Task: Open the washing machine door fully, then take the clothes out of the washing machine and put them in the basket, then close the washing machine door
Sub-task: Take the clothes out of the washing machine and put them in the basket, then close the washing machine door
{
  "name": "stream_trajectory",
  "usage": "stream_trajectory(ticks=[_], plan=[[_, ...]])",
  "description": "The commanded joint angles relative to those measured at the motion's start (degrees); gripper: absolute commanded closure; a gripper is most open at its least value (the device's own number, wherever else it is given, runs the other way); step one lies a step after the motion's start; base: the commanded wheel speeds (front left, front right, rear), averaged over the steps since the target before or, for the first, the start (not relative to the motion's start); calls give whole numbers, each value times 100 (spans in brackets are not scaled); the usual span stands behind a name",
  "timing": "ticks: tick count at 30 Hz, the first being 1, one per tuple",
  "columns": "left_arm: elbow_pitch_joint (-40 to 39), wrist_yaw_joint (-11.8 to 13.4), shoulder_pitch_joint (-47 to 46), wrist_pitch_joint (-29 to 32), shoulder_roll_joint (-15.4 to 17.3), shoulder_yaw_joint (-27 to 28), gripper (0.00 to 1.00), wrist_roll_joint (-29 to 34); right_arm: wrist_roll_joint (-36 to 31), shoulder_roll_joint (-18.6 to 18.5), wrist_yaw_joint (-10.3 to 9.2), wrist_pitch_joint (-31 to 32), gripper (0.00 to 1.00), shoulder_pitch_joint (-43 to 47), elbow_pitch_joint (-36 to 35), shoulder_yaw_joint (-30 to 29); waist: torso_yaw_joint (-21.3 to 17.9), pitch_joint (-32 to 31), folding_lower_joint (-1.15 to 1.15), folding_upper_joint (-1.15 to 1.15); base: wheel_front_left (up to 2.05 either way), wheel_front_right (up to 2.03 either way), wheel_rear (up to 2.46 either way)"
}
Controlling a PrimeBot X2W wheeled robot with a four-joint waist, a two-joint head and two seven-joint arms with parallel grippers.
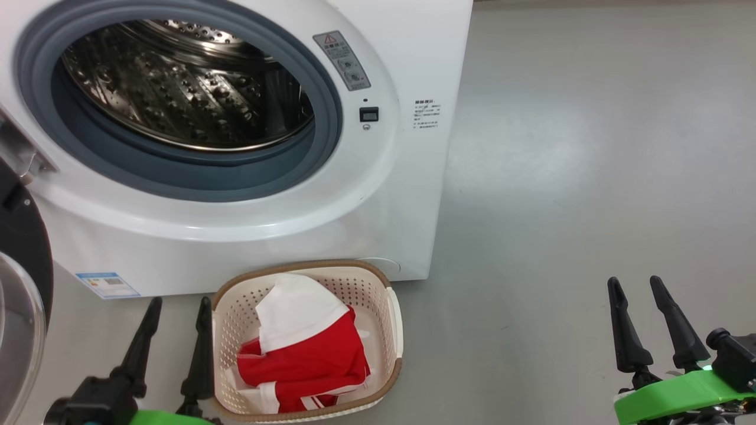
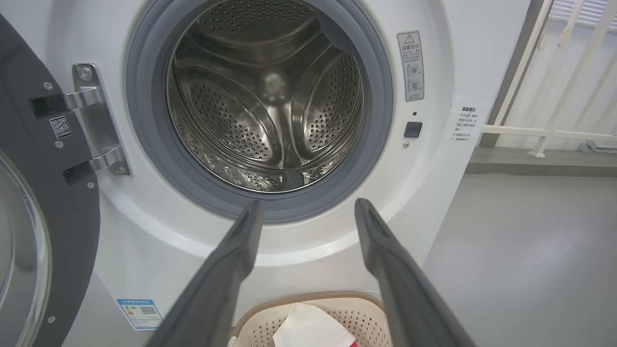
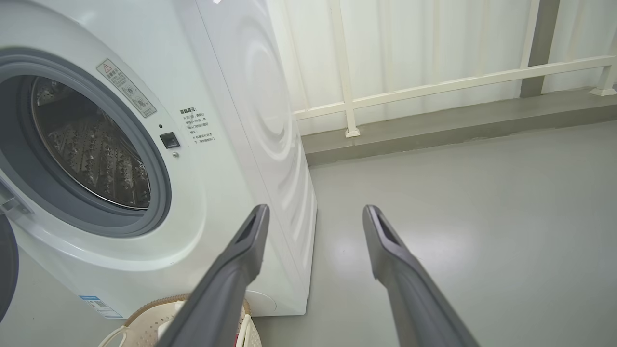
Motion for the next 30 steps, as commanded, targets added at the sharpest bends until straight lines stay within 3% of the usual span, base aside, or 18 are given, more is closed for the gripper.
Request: stream_trajectory(ticks=[1, 30], plan=[[-230, -32, 48, -28, 65, 215, 0, 66, 0, -105, 37, -36, 0, -3, -160, 71, -14, -33, 0, 0, 0, 0, 0], [-346, -32, 280, -28, 42, 226, 0, 48, -13, -74, 37, -36, 0, 13, -183, 32, -44, -20, 0, 0, -10, 10, 0]])
